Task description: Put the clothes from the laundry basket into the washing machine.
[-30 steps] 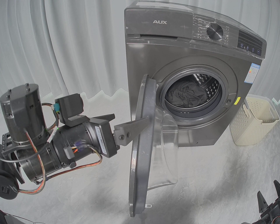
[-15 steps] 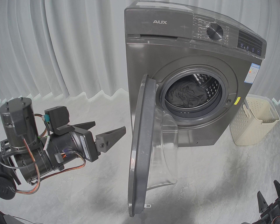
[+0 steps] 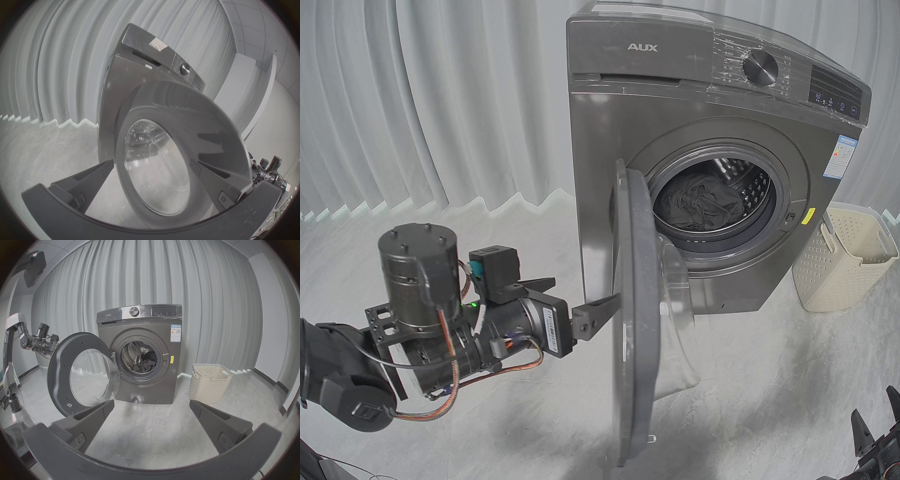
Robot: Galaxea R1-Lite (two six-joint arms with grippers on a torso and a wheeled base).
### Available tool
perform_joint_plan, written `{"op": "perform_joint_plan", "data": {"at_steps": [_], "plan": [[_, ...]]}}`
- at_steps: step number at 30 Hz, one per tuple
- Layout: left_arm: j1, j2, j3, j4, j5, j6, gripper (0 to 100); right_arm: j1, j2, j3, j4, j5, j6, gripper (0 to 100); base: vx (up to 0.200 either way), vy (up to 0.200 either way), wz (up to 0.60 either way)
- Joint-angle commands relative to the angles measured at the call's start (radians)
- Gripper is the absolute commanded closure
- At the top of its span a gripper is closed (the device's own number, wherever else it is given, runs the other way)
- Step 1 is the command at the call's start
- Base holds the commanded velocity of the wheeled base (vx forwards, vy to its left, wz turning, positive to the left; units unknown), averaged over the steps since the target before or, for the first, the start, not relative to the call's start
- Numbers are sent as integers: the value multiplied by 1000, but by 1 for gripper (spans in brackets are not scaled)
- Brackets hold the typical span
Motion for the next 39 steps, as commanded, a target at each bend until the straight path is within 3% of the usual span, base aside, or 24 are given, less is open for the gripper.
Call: {"op": "perform_joint_plan", "data": {"at_steps": [1,10,16,17,22,25,28,32,35,37,39], "plan": [[-33,102,-23,-28,3,1,0,0,-16,5,0,0,-1,0,0,0,0],[-74,196,-132,-55,-2,1,0,0,-16,5,0,0,-1,0,0,0,0],[-77,258,-161,-57,-54,1,0,0,-16,5,0,0,-1,0,0,0,0],[-86,291,-201,-66,-74,-3,0,0,-16,5,0,0,-1,0,0,0,0],[-103,343,-279,-114,-75,-22,0,0,-16,5,0,0,-1,0,0,0,0],[-97,344,-293,-141,-72,-49,0,0,-16,5,0,0,-1,0,0,0,0],[-89,327,-258,-143,-58,-69,0,0,-16,5,0,0,-1,0,0,0,0],[-76,183,-64,-147,-22,-70,0,0,-16,5,0,0,-1,0,0,0,0],[-74,59,75,-147,11,-55,0,0,-16,5,0,0,-1,0,0,0,0],[-76,-77,195,-146,71,-18,0,0,-16,5,0,0,-1,0,0,0,0],[-72,-165,279,-146,89,5,0,0,-16,5,0,0,-1,0,0,0,0]]}}
